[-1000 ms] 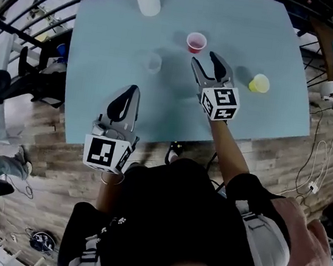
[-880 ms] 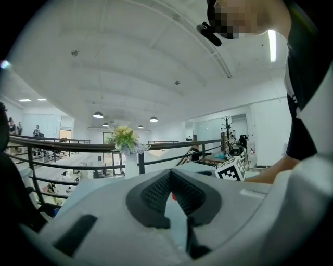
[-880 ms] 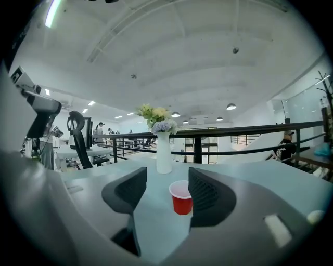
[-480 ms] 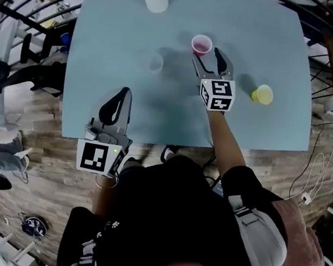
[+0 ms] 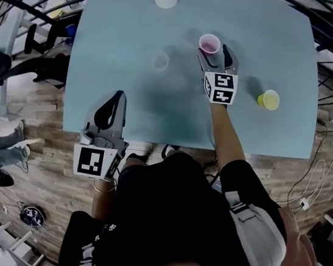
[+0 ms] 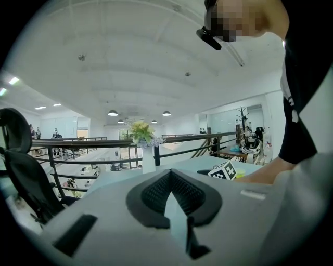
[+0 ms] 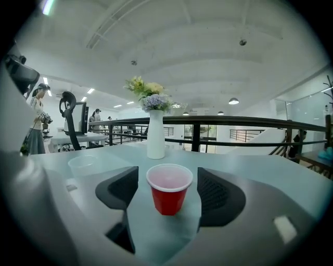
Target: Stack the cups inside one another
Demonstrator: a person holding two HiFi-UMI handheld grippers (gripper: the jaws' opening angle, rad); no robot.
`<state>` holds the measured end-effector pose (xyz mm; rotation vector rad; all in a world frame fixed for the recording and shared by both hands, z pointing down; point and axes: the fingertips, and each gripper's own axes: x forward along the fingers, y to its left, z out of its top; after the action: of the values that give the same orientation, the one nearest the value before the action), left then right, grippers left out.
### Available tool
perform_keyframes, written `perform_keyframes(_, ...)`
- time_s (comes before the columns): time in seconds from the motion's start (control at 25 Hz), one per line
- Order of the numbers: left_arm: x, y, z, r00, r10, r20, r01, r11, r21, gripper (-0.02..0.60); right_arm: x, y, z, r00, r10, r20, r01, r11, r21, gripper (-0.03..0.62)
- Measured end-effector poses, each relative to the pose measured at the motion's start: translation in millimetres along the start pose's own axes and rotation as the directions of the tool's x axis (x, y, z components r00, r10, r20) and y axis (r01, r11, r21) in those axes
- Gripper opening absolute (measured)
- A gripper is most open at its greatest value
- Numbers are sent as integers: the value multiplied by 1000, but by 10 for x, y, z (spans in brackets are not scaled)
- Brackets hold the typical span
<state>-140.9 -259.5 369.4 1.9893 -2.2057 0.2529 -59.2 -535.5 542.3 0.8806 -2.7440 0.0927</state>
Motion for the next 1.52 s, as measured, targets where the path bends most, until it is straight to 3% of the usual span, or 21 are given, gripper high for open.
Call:
perform_keyframes(0.68, 7, 177, -136, 999, 36, -28, -37, 999, -23, -8, 217, -33, -51, 999, 38, -20, -39, 999, -35, 321)
perform_keyframes(1.24, 4, 215, -153, 1000, 18, -3, -18, 998, -58, -8, -134, 142, 485, 993, 72, 90, -70, 997, -20, 321)
perform_keyframes(1.52, -149, 319, -183, 998, 53, 17, -51, 996, -79, -8, -327, 495, 799, 977, 142, 160, -142, 990, -13, 321)
